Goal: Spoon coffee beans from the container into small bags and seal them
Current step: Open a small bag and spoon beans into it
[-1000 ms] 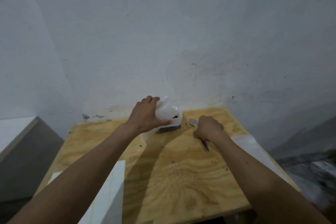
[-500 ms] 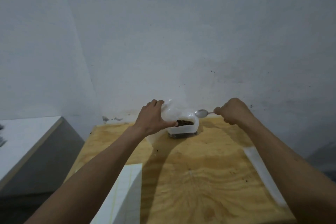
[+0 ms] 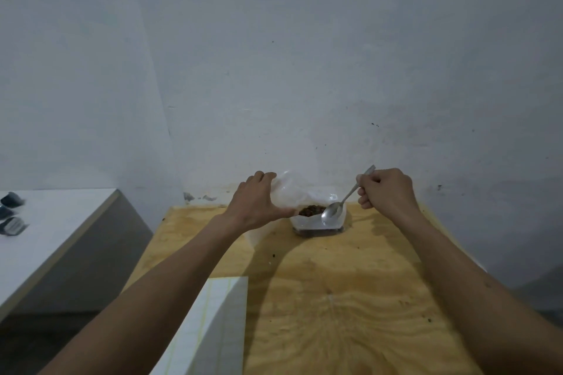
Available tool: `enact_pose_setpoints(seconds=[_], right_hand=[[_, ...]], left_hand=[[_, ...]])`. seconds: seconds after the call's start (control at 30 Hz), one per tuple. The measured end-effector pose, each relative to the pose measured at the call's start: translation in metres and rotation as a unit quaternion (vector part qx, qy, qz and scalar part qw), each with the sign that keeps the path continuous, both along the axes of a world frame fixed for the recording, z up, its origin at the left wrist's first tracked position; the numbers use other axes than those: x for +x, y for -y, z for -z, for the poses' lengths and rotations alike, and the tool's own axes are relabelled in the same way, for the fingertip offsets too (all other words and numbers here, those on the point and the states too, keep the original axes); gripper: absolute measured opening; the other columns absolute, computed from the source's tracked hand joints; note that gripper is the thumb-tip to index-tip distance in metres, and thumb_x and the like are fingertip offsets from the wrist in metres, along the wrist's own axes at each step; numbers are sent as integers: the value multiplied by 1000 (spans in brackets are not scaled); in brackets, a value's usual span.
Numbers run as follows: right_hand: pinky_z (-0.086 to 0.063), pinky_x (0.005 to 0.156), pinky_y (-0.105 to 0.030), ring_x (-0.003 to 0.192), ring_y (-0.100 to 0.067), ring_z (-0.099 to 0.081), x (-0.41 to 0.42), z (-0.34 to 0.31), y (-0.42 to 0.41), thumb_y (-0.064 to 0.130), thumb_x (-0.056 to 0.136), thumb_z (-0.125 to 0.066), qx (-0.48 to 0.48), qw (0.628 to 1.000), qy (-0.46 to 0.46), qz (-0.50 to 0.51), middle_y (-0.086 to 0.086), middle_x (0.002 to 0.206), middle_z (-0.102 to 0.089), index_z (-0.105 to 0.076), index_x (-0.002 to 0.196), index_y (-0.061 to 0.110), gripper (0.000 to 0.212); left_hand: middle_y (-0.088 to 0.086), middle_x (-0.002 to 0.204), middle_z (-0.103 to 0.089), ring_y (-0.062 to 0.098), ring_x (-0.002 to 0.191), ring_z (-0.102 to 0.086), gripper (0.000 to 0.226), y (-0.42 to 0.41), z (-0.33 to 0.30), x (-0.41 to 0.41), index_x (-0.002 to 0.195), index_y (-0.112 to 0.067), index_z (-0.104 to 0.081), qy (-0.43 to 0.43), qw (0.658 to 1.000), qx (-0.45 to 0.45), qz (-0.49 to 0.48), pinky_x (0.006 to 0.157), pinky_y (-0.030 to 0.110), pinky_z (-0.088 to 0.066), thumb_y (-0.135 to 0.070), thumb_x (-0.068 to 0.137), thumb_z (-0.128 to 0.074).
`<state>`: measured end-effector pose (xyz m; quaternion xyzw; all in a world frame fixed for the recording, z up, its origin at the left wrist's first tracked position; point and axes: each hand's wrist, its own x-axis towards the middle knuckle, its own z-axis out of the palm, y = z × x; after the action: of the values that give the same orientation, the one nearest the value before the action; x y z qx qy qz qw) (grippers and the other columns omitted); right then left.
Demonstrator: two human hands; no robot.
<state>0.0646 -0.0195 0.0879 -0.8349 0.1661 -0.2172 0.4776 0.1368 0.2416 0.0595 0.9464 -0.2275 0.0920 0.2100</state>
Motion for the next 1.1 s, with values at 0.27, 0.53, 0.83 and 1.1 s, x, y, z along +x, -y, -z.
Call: enact_pose_setpoints(seconds=[0.27,0.53,0.83,1.1], right_hand=[[-62,58,-30,52,-19,-71,20,14,6,21,99,-61,-25,999,40,23,-9,65,-73,-76,80,0,32],[-62,65,-40,52,-28,-69,45,55,11,18,89,-58,8,998,-63,14,-13,60,-72,-74,69,-3,33],[-46,46,-28,49,-17,-54,47,64,26,11,94,-63,241,968,-70,20,-6,61,-64,-69,78,0,21],[-41,38,-21,44,-13,-50,42,20,32,12,96,-61,249,968,-24,0,-6,62,-60,-70,84,-4,22]], left_hand=[[6,148,-47,25,131,-49,104,-3,4,10,154,-14,-36,-3,1000,5,-2,107,38,-41,-69,76,-76],[7,149,-47,25,131,-50,105,13,1,33,155,-13,-36,-14,1000,6,3,105,38,-42,-68,75,-78],[5,146,-50,22,128,-52,104,13,2,30,154,-14,-39,-51,998,-12,25,102,38,-47,-66,74,-81],[3,141,-53,20,124,-53,100,5,-4,21,150,-16,-43,-55,998,-27,34,99,34,-46,-62,72,-84]])
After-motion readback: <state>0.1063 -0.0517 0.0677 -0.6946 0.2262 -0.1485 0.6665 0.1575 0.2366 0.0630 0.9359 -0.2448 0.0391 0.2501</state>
